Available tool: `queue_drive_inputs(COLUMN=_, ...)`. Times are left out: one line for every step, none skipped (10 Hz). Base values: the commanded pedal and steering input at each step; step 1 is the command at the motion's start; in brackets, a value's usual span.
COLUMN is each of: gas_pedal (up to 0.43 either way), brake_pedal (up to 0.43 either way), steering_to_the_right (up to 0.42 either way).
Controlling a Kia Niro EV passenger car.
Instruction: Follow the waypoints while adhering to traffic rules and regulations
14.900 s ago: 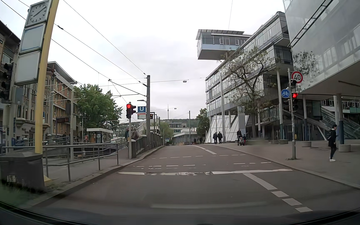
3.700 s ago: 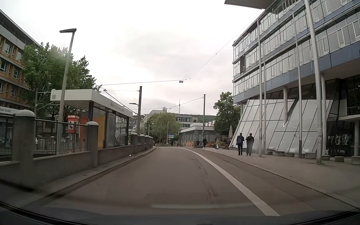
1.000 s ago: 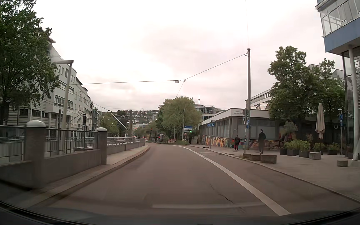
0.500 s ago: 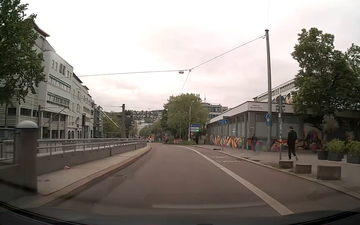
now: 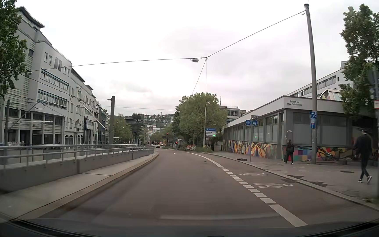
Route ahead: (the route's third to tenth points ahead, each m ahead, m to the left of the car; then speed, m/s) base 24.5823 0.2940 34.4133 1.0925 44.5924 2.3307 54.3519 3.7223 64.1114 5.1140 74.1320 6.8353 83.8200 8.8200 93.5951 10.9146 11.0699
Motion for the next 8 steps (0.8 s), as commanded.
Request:
queue_drive_inputs(gas_pedal=0.047, brake_pedal=0.000, steering_to_the_right=-0.008)
queue_drive_inputs(gas_pedal=0.047, brake_pedal=0.000, steering_to_the_right=-0.008)
queue_drive_inputs(gas_pedal=0.047, brake_pedal=0.000, steering_to_the_right=-0.008)
queue_drive_inputs(gas_pedal=0.047, brake_pedal=0.000, steering_to_the_right=-0.008)
queue_drive_inputs(gas_pedal=0.039, brake_pedal=0.000, steering_to_the_right=-0.008)
queue_drive_inputs(gas_pedal=0.039, brake_pedal=0.000, steering_to_the_right=-0.007)
queue_drive_inputs(gas_pedal=0.028, brake_pedal=0.000, steering_to_the_right=-0.007)
queue_drive_inputs(gas_pedal=0.028, brake_pedal=0.000, steering_to_the_right=-0.007)
